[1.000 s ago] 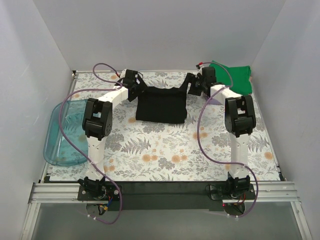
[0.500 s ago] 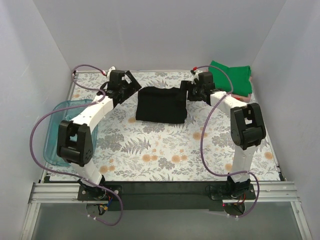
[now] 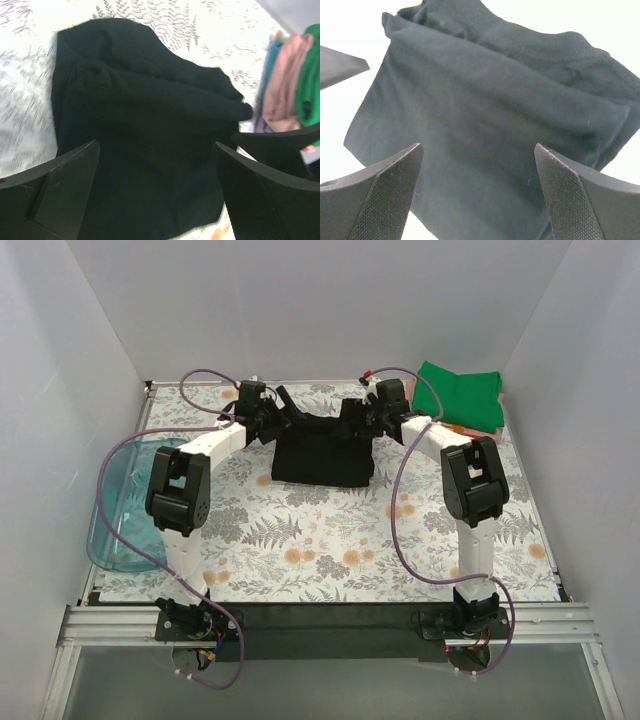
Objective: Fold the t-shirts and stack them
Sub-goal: Fold the tshirt
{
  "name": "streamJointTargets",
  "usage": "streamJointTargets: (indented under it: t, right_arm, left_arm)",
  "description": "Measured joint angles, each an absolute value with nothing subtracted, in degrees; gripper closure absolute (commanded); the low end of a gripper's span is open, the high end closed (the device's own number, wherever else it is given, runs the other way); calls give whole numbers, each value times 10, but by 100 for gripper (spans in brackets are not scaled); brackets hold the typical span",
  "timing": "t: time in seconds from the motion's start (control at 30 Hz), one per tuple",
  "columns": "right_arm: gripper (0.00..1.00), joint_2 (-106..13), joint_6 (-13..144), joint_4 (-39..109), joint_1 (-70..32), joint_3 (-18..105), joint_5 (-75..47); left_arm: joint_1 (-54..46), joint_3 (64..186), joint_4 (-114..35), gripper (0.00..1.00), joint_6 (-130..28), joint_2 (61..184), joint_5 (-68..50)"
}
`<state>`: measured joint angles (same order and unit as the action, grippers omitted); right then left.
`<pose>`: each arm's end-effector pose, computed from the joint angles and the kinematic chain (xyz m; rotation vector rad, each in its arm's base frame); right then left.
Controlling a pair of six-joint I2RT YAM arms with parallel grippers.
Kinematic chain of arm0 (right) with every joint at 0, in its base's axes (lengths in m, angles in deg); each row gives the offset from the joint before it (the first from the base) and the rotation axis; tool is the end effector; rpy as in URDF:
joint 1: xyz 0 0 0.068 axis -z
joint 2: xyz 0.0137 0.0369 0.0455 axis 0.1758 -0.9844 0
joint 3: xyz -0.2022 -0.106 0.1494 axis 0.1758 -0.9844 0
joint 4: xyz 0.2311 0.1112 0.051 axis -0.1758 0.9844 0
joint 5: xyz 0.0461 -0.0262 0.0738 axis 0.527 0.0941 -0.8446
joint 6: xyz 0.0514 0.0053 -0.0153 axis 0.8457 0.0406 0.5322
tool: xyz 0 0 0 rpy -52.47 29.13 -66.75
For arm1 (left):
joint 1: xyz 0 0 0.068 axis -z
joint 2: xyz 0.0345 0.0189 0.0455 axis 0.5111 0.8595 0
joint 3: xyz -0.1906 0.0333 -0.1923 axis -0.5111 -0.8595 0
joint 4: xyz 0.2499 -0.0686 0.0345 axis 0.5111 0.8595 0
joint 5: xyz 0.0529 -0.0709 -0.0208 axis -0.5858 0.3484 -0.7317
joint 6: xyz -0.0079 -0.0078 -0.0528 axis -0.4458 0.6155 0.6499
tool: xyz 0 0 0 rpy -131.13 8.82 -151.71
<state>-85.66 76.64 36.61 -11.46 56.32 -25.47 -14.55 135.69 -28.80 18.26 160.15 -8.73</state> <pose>0.4442 0.1884 0.2058 -0.2737 2.2013 0.7516 0.4323 -0.1312 0.2155 -1.2440 2.1320 -1.0150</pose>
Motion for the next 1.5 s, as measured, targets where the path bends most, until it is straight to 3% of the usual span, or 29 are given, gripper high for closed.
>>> streamJointTargets:
  t: [0.23, 0.47, 0.6, 0.83, 1.0, 1.2, 1.5]
  right_arm:
    - [2, -949, 769, 361, -109, 638, -261]
    - [2, -975, 770, 345, -91, 656, -297]
    - [2, -955, 770, 299, -91, 605, -308]
    - [2, -796, 780, 204, -131, 345, -299]
    - [2, -693, 799, 168, -175, 201, -284]
    - [2, -630, 826, 181, -195, 143, -272]
    - [2, -579, 827, 211, -195, 152, -272]
  left_arm:
    - [-146, 1484, -317, 4, 197, 1770, -65]
    - [-147, 1533, -343, 3, 219, 1813, -61]
    - [-149, 1403, -401, 3, 244, 1743, -66]
    - [-123, 1084, -440, 2, 287, 1510, -88]
    - [-97, 934, -440, 2, 312, 1373, -108]
    - [-90, 870, -395, 2, 316, 1266, -127]
    - [-90, 903, -364, 2, 302, 1246, -125]
